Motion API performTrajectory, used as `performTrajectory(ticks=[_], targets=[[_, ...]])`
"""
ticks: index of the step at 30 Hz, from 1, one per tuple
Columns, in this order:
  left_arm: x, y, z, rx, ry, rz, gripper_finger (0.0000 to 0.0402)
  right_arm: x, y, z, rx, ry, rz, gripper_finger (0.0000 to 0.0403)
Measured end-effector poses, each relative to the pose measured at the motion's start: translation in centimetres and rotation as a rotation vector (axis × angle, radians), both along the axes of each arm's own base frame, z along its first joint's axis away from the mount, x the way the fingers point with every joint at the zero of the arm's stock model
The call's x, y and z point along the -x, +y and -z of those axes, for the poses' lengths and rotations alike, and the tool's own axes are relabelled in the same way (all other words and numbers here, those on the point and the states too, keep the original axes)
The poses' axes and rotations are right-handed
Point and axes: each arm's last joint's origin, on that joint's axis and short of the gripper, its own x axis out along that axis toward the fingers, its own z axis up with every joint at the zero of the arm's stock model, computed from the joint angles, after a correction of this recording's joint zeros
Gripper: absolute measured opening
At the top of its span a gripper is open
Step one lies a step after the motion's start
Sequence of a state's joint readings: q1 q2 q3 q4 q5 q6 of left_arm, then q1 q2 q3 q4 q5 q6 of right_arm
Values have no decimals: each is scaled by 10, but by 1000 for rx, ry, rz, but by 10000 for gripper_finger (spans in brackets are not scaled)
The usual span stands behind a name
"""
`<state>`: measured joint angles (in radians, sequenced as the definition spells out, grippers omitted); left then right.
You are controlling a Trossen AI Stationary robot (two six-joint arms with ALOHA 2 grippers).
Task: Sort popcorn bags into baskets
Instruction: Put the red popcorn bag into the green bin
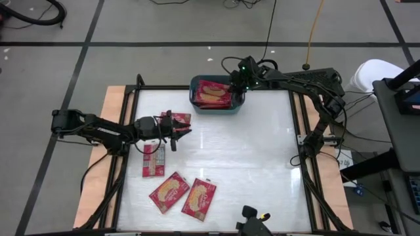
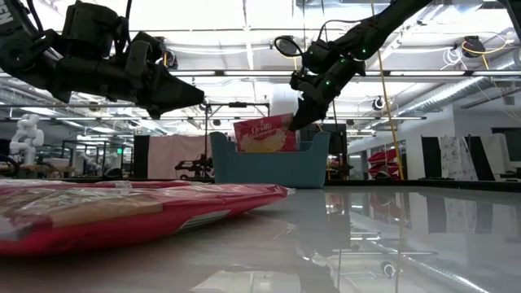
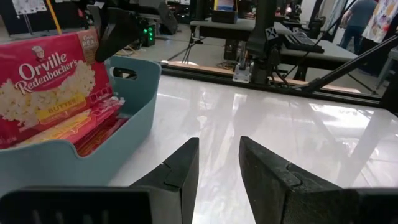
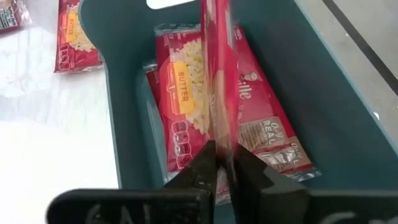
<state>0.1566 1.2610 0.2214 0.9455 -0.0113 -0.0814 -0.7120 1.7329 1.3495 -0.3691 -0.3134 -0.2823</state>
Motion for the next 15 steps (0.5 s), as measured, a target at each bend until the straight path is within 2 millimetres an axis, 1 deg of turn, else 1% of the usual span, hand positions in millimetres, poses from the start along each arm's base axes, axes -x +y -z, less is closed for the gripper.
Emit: performTrajectory(ticks=[7,10,15], targets=[[0,0,0,0,0,0,118,-1,-1,-1,24,1,-3,46],[0,0,0,0,0,0,118,-2,-2,-2,64,3,14,51],[0,0,0,1,1,0,118,-8,-1,-6,129,-32,-21,57]])
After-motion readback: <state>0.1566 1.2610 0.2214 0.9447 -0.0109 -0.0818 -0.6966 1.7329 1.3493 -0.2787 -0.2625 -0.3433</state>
